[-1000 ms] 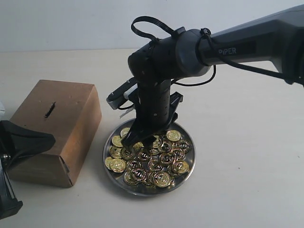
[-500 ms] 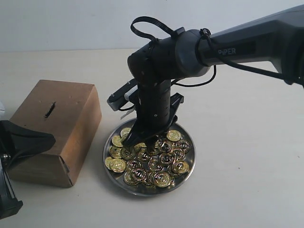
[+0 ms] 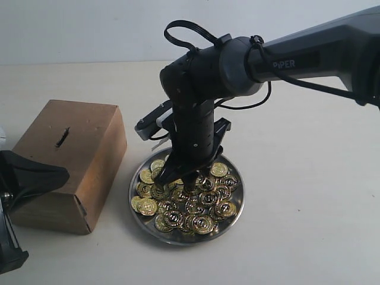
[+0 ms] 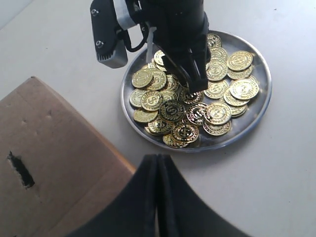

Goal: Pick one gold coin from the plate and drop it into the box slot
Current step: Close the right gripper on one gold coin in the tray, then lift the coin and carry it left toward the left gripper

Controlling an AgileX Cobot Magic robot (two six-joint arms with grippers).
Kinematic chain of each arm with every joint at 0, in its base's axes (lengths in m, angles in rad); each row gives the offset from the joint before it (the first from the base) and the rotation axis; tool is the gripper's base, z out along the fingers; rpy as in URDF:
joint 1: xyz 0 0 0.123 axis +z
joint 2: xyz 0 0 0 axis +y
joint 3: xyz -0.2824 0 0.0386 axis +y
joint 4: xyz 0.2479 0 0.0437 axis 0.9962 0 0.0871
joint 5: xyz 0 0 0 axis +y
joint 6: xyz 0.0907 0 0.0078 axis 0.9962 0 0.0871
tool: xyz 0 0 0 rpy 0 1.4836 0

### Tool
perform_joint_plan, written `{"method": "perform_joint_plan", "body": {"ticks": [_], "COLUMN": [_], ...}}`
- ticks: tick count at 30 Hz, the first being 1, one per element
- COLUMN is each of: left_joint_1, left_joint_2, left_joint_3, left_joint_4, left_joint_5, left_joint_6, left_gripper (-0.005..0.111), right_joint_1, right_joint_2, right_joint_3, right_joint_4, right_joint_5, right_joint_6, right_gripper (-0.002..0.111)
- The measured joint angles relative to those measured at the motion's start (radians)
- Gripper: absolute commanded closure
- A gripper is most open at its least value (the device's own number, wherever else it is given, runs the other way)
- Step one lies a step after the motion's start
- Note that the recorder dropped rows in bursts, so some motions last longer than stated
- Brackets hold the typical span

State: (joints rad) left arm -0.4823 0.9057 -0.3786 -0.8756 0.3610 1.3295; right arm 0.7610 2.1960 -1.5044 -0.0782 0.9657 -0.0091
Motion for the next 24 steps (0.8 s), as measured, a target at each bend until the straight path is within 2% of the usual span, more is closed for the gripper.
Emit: {"method": "perform_joint_plan", "body": {"ticks": [9, 15, 24], "left_joint_1": [0.0, 0.0, 0.0], "left_joint_2": [0.0, 0.0, 0.0], "left_joint_3": [0.0, 0.0, 0.0], "left_joint_4": [0.0, 0.0, 0.0], "left_joint_5": [0.0, 0.0, 0.0], "left_joint_6": [0.0, 0.0, 0.002], "left_gripper": [0.107, 0.107, 0.107], "right_joint_1": [0.0, 0.0, 0.0], "right_joint_2": [0.0, 0.0, 0.0], "right_joint_3": [0.0, 0.0, 0.0], "right_joint_4": [0.0, 0.001, 0.002], "right_joint_5": [0.0, 0.002, 0.004], "right_joint_6": [-0.009, -0.017, -0.024], "right_gripper": [0.064, 0.074, 0.075]}}
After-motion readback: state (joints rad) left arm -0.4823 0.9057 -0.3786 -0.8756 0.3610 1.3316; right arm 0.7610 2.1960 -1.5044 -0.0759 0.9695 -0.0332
